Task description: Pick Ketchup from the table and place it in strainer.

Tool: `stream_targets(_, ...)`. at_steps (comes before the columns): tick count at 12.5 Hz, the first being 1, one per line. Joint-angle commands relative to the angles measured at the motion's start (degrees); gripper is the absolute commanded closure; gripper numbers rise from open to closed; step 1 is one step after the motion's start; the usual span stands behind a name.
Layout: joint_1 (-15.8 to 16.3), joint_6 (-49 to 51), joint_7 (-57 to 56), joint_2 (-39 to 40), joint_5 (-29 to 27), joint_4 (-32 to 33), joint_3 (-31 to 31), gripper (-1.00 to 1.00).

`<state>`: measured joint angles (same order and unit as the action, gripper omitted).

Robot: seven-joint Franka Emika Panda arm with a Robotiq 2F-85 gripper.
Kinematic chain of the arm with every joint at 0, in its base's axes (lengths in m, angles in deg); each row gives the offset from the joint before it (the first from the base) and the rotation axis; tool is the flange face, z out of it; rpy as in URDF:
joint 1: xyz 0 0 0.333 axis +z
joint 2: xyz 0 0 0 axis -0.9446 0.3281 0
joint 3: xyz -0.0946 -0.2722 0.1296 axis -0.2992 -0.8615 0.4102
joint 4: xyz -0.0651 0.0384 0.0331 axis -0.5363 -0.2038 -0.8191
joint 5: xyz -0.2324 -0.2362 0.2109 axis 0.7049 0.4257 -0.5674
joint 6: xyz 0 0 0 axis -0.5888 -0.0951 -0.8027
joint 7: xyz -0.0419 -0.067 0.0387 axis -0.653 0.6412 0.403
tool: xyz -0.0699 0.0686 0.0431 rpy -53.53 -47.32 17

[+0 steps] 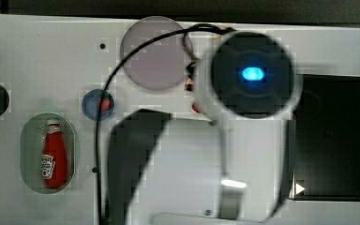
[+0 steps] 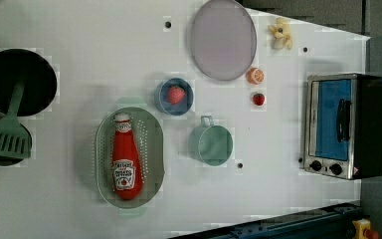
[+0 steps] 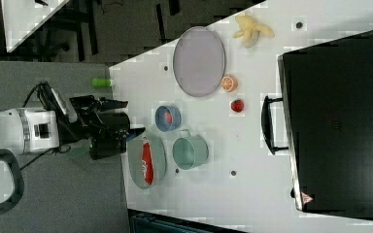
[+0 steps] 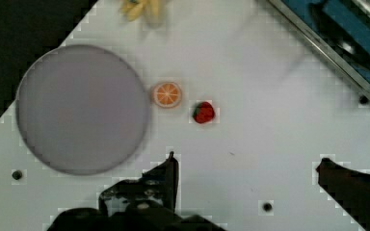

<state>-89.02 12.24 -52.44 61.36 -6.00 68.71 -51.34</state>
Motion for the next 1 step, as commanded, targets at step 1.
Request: stream_targets(1, 1.4, 4.5, -1.8, -0.4, -0.8, -1.9, 0.6, -1.0)
